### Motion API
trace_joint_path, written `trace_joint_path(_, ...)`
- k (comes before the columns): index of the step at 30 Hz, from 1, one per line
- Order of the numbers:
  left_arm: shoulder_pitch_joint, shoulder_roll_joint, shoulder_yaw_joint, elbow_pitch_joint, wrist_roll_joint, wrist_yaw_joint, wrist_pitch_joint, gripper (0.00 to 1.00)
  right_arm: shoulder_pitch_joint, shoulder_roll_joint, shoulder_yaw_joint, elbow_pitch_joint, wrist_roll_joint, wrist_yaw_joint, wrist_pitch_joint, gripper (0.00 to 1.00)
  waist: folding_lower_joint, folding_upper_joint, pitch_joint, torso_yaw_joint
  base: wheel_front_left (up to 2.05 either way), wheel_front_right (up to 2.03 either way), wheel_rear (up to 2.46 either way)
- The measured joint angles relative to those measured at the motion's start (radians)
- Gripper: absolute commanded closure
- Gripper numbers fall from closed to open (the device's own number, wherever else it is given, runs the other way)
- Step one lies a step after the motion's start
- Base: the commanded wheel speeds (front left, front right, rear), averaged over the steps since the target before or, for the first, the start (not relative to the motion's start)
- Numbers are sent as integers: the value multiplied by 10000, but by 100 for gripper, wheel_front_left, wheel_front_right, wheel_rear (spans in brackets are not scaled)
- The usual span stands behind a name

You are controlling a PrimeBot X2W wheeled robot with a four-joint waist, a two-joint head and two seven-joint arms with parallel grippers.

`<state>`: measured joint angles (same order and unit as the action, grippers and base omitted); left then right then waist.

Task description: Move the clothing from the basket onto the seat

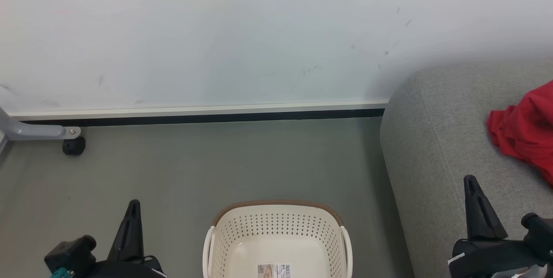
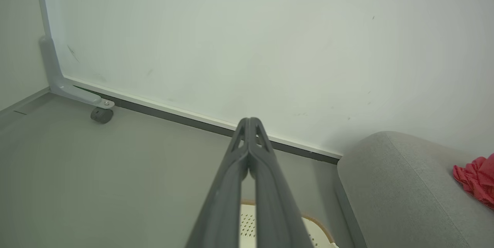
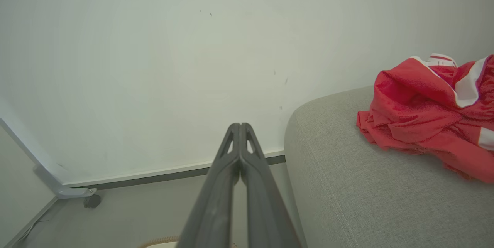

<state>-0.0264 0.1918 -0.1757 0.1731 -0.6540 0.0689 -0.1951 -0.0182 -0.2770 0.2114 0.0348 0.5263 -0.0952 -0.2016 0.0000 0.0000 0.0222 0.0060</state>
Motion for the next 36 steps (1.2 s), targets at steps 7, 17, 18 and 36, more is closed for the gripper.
trace_joint_path(7, -16, -113, 203, 77, -813, -173, 272, 100, -42, 178, -280, 165, 838, 165, 286, 100, 1, 0, -16, -5, 0, 0, 0)
trace_joint_path(17, -32, -261, 472, 182, -1699, -353, 581, 100, -124, 414, -629, 414, 1921, 353, 616, 100, 0, 0, -38, -11, 0, 0, 0)
trace_joint_path(18, -34, -280, 502, 192, -1766, -355, 627, 100, -125, 437, -669, 443, 2036, 370, 675, 100, 0, 0, -40, -11, 0, 0, 0)
trace_joint_path(36, -97, -566, 1041, 420, -3622, -711, 1244, 100, -208, 911, -1360, 970, 4199, 796, 1310, 100, 0, 0, -83, -24, 0, 0, 0)
